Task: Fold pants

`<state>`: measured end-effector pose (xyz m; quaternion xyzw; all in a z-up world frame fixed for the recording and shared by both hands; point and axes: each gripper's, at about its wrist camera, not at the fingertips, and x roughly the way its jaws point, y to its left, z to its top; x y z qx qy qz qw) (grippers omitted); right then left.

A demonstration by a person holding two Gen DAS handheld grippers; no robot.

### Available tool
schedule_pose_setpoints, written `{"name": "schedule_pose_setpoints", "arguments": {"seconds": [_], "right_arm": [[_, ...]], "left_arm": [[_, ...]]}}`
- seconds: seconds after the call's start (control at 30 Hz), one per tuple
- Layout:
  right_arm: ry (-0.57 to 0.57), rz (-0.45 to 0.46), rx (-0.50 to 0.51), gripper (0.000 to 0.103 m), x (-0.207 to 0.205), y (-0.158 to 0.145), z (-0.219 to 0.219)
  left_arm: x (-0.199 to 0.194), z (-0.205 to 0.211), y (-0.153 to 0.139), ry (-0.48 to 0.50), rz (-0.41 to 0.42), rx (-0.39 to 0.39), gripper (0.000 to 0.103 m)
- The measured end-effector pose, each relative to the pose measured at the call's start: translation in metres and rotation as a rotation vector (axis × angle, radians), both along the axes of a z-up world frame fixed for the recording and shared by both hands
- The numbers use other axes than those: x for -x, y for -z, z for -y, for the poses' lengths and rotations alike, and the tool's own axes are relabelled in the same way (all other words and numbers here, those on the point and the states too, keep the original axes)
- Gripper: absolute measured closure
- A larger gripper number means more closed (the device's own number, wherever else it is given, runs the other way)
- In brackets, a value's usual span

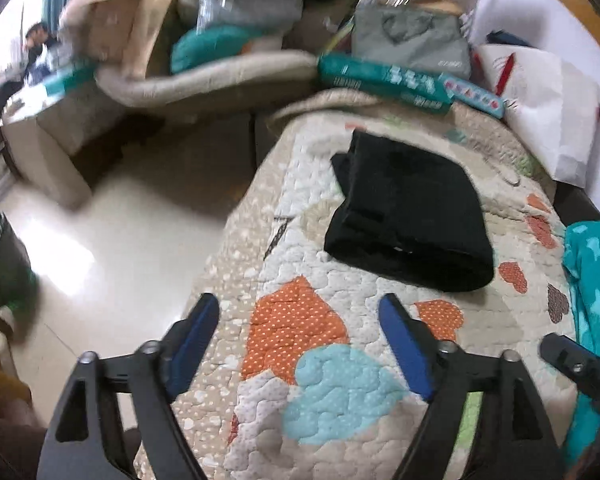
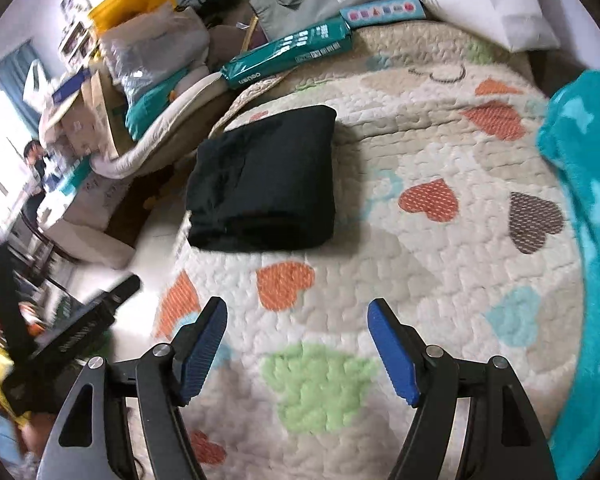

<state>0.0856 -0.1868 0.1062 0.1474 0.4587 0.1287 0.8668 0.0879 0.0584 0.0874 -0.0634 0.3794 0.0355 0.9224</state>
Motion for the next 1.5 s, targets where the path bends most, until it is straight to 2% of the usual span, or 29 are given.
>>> {"name": "schedule_pose_setpoints", "arguments": {"seconds": [0.1,0.17,0.37,0.57,0.8,1.33,1.43,1.5], "right_arm": [[-0.020,0.037,0.091,0.025,0.003,0.001,-0.015],[-0.028,0.044,0.110,0.025,0.000,0.003,-0.017],[-0.041,0.024,0.146,0.024,-0.004,0.019,-0.022],[-0.020,-0.017,0.111,0.024,-0.014,0.033,-0.015],[-0.013,-0.039,0.084,0.024,-0.017,0.039,-0.015],[-0.016,-0.039,0.081,0.023,-0.016,0.039,-0.016],[-0.014,-0.032,0.081,0.023,-0.016,0.038,-0.017],[-0.010,-0.015,0.095,0.023,-0.015,0.033,-0.017]], "left_arm": [[0.009,0.008,-0.001,0.030,0.056,-0.070,0.018],[0.007,0.014,0.001,0.048,0.058,-0.097,0.018],[-0.006,0.020,0.015,0.088,-0.034,-0.044,0.018],[-0.014,0.021,0.032,0.093,-0.120,0.003,0.018],[-0.017,0.021,0.040,0.088,-0.160,0.033,0.018],[-0.015,0.025,0.035,0.090,-0.120,-0.013,0.018],[-0.011,0.025,0.029,0.074,-0.079,-0.039,0.018],[-0.003,0.026,0.017,0.051,-0.004,-0.082,0.018]]}}
